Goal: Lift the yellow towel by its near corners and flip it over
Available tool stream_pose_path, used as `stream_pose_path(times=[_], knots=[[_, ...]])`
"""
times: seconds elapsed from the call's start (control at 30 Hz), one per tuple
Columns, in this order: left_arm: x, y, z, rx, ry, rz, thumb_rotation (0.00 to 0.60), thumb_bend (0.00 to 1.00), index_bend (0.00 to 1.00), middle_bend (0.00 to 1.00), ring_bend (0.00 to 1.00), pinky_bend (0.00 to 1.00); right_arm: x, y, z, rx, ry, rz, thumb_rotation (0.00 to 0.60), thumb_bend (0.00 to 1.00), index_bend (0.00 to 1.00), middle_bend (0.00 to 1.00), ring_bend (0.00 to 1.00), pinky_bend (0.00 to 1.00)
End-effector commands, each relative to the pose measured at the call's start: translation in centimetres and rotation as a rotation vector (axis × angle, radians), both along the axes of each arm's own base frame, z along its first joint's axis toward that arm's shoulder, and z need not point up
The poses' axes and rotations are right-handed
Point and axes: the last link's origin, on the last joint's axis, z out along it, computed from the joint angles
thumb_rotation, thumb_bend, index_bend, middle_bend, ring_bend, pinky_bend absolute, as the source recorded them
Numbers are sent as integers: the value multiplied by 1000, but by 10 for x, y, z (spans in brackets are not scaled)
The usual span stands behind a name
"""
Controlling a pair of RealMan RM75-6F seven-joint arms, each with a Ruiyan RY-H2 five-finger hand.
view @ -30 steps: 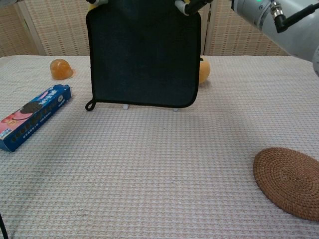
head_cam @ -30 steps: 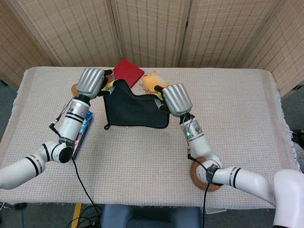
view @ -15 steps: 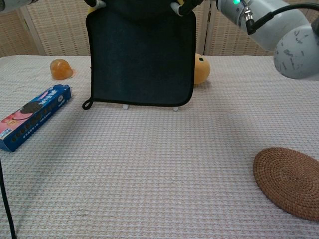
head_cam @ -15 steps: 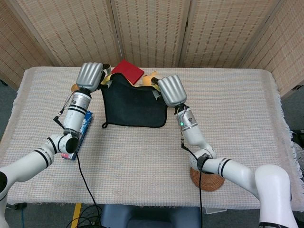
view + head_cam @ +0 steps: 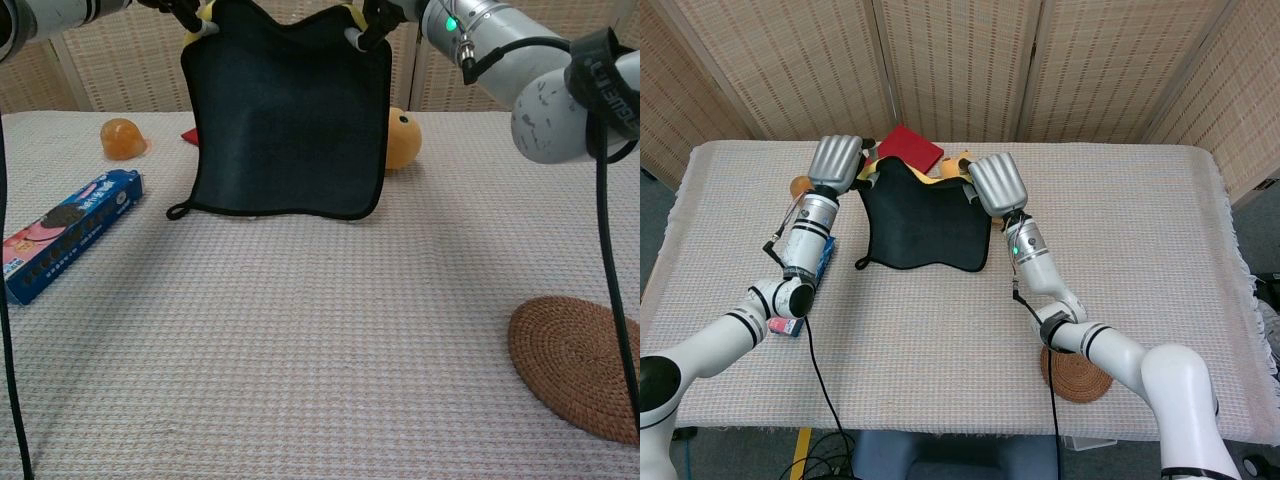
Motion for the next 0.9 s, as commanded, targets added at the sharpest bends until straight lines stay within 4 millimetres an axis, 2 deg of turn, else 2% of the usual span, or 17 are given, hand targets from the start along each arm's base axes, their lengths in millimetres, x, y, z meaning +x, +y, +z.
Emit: stream_pose_path(times=[0.03, 0.23, 0.5, 0.6, 0.7, 0.77, 0.8, 0.87, 0.9], knots=[[8, -1, 1, -5, -19, -14, 600, 411, 667, 956, 851, 967, -2, -2, -2, 4, 6, -4, 600, 469, 657, 962, 1000, 999], [23, -3, -1, -38, -51, -12, 600, 412, 666, 956, 851, 967, -3, -7, -4, 3, 18, -9, 600, 468, 656, 962, 1000, 999], [21, 5, -10, -26, 1, 33, 600, 411, 661, 954, 848, 963, -1, -13, -9, -2, 43, -18, 600, 466, 657, 959, 1000, 999], [19, 7, -10, -18, 10, 52, 600, 409, 627, 949, 845, 961, -1, -15, -12, 2, 50, -31, 600, 458, 653, 951, 1000, 999], [15, 11, -11, -23, 28, 83, 600, 408, 526, 937, 840, 960, -1, -17, -16, 16, 54, -52, 600, 445, 538, 920, 1000, 999], [12, 13, -12, -42, 38, 111, 600, 378, 440, 926, 835, 959, 0, -18, -18, 20, 66, -67, 600, 424, 406, 893, 998, 999], [11, 13, -12, -42, 42, 118, 600, 334, 384, 913, 831, 958, 0, -19, -19, 20, 71, -73, 600, 412, 354, 885, 997, 999], [10, 13, -14, -46, 64, 127, 600, 225, 278, 883, 825, 956, 0, -20, -20, 20, 83, -86, 600, 366, 144, 866, 993, 999], [10, 13, -15, -48, 69, 128, 600, 172, 220, 867, 823, 955, 0, -20, -20, 18, 86, -89, 600, 354, 87, 863, 993, 999]])
